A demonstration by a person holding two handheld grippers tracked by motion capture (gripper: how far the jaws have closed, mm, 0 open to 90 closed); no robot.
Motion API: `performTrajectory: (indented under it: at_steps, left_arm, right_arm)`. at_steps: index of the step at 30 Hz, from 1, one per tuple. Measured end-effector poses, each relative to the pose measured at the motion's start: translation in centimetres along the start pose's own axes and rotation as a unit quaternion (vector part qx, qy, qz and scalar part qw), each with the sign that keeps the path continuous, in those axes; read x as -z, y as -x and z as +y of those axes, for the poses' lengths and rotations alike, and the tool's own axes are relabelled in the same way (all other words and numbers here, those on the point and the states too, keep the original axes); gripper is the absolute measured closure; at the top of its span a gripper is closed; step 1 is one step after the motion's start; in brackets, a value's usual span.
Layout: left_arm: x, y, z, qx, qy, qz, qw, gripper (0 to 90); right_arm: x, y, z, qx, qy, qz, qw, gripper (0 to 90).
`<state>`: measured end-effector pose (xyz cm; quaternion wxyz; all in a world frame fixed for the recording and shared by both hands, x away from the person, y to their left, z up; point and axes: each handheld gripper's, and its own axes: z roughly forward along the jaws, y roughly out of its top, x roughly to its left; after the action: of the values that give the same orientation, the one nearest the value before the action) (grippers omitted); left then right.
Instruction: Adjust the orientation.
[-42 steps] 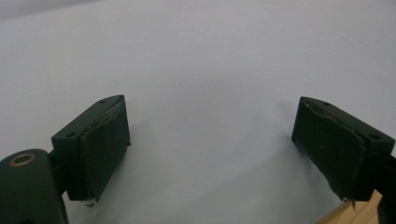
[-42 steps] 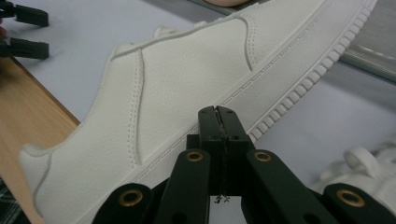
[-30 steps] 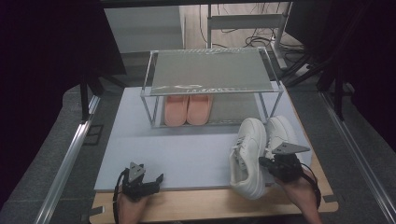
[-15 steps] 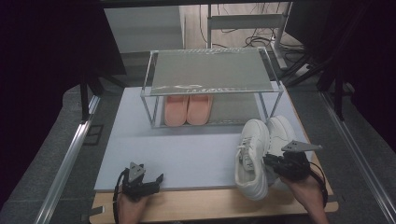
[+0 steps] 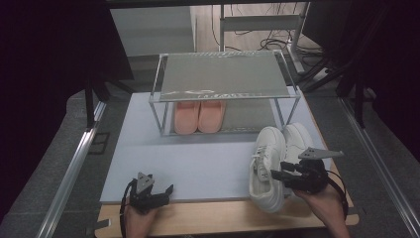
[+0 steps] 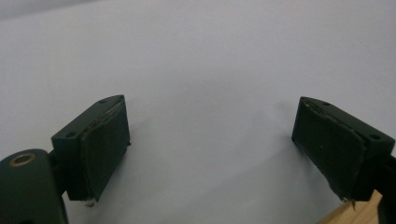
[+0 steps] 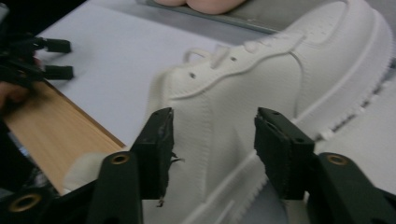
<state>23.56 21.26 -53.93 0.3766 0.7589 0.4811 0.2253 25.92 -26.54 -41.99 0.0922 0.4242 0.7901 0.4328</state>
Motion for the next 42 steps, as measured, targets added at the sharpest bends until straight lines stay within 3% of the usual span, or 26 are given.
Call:
performTrajectory:
  at_steps: [3, 10, 13, 21, 30, 39, 42]
  left_arm:
    - [0.0, 0.0, 0.0, 0.000, 0.000, 0.000, 1.0000, 10.7]
    - [0.0, 0.0, 0.0, 0.001, 0.001, 0.000, 1.0000, 10.7]
    - [0.0, 0.0, 0.0, 0.001, 0.001, 0.000, 1.0000, 10.7]
    - [0.0, 0.0, 0.0, 0.001, 0.001, 0.000, 1.0000, 10.7]
    - [0.0, 0.0, 0.0, 0.001, 0.001, 0.000, 1.0000, 10.7]
    - [0.0, 0.0, 0.0, 0.002, 0.001, 0.000, 1.0000, 10.8]
    - [0.0, 0.0, 0.0, 0.002, 0.001, 0.000, 1.0000, 10.7]
  right_arm:
    - [-0.4, -0.3, 0.3, 0.001, -0.003, 0.008, 1.0000, 41.3]
    - [-2.1, -0.9, 0.5, 0.025, -0.022, -0.007, 0.9994, 36.9]
    - [-2.1, -1.2, 0.6, 0.034, -0.024, -0.028, 0.9987, 45.9]
    - [-1.2, -1.4, 0.6, 0.026, -0.027, -0.030, 0.9989, 69.4]
    - [-0.9, -0.7, 0.5, 0.002, -0.007, -0.037, 0.9993, 75.4]
    - [-1.5, -0.4, 0.7, -0.011, 0.009, -0.020, 0.9997, 80.8]
    - [-2.2, -0.3, 0.8, -0.013, 0.008, -0.005, 0.9999, 81.4]
